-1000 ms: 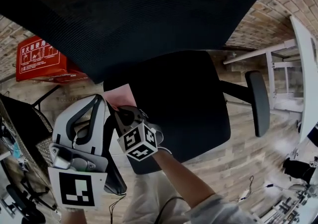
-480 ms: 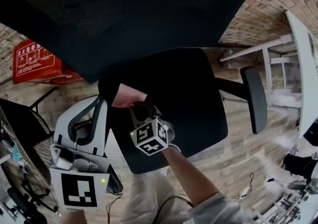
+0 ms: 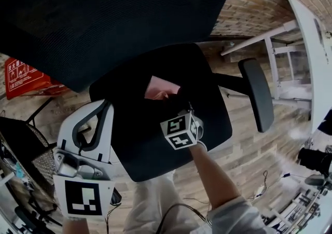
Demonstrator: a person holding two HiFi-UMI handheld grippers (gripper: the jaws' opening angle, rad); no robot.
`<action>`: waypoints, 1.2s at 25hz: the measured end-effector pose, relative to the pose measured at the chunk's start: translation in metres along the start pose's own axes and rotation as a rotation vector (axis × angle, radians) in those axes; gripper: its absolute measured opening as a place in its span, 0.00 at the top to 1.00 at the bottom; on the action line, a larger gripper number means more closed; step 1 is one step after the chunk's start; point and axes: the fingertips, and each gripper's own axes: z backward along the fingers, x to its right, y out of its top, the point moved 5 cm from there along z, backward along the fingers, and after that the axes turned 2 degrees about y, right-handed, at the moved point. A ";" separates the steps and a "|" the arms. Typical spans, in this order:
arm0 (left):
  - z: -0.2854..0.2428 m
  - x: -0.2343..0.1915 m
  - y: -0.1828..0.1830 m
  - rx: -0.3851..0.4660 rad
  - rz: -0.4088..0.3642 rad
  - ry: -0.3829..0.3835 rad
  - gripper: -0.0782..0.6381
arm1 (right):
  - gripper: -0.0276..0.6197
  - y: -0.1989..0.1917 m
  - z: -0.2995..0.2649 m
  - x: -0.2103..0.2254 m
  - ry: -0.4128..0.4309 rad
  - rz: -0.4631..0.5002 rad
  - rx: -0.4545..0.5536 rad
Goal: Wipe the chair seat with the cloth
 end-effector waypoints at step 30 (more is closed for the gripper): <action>-0.001 0.028 0.006 0.012 -0.005 -0.018 0.87 | 0.88 -0.052 0.053 0.044 -0.069 -0.018 -0.075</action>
